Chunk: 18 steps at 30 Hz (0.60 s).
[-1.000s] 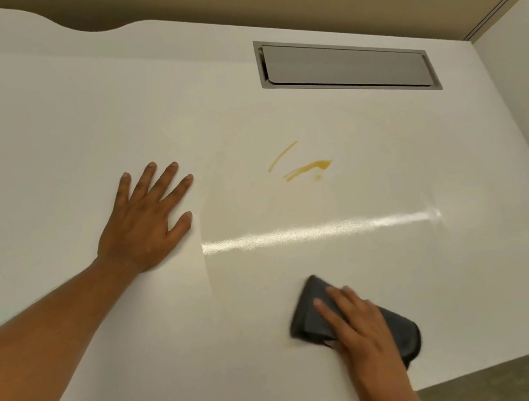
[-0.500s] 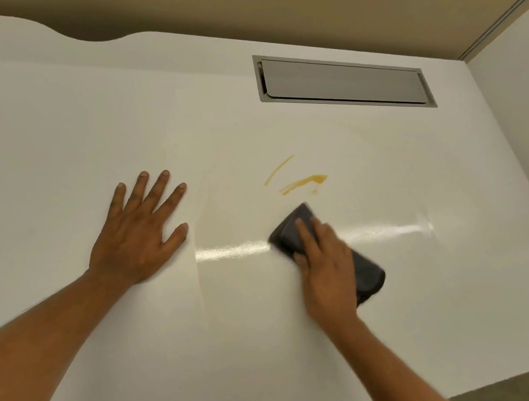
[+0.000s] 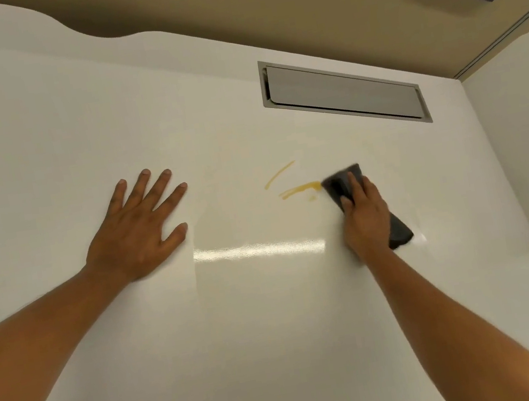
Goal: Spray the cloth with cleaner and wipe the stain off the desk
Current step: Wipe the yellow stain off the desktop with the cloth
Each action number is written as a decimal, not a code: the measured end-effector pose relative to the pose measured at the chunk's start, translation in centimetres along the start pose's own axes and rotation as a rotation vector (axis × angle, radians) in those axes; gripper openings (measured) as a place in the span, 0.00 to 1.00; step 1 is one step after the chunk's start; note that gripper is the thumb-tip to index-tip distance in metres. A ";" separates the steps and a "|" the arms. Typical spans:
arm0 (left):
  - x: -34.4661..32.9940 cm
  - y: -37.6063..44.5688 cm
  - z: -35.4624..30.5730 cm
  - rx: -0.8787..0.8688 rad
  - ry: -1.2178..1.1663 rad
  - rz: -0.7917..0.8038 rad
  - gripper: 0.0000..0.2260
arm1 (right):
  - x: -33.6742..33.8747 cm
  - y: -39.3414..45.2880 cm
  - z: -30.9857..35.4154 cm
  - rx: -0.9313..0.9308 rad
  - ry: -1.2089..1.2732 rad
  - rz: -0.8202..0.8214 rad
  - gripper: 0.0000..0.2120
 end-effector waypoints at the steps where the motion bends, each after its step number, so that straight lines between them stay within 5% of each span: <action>1: 0.1 0.0 -0.1 0.000 -0.003 -0.001 0.33 | -0.4 0.4 1.7 0.020 -0.005 -0.009 0.25; 7: 0.2 -0.1 -0.1 -0.006 -0.023 -0.005 0.33 | -4.7 -7.4 9.8 0.384 -0.047 0.098 0.26; 11: 0.2 -0.1 0.0 0.002 -0.024 -0.003 0.33 | -5.2 -15.5 6.3 0.542 -0.046 0.240 0.28; 18: 0.2 -0.1 -0.2 -0.004 -0.028 0.001 0.33 | -1.2 -2.4 2.6 0.239 0.025 0.104 0.24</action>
Point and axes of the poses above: each hand's wrist, its own y-axis towards the middle knuckle, its own x-axis out of the back of the hand, z = x × y, the point moved 5 cm from there along y, towards the middle knuckle, and after that the axes turned 15 degrees about z, right-handed, at the moved point
